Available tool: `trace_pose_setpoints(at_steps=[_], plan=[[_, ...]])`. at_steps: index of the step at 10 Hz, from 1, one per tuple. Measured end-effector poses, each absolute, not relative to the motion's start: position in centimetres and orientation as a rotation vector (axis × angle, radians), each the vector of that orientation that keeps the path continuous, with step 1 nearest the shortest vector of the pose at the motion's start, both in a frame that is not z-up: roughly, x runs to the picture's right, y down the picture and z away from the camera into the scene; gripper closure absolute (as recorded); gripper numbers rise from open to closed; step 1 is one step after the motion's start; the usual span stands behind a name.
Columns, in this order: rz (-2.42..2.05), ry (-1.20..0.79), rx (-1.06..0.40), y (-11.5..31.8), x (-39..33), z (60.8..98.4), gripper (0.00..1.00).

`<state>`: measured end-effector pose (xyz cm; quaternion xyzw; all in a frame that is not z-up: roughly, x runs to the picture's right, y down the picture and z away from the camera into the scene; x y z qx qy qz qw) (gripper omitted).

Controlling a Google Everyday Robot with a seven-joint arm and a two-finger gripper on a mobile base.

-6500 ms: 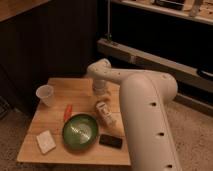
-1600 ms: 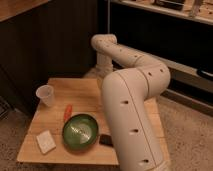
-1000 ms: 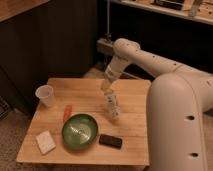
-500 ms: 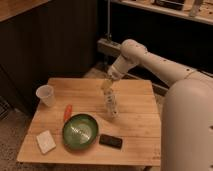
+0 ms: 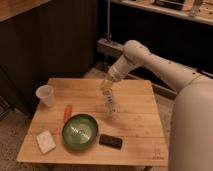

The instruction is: Stand the bottle upright

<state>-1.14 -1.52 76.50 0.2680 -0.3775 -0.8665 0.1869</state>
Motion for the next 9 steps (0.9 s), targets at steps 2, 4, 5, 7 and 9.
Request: trace_pose_setpoints(at_steps=[2,4,5,7,9], plan=[[-2.458,-1.02,0.877,-1.7,-1.1,76.7,0.91],[-2.445,-1.018,0.981,-1.9,-0.8,76.8,0.91],[-2.441,-1.018,1.013,-2.0,-0.8,76.7,0.91],[-2.453,-1.04,1.095,-2.0,-0.3,76.5,0.91],[-2.494,-1.083,1.193,-1.7,-0.4,76.1,0.89]])
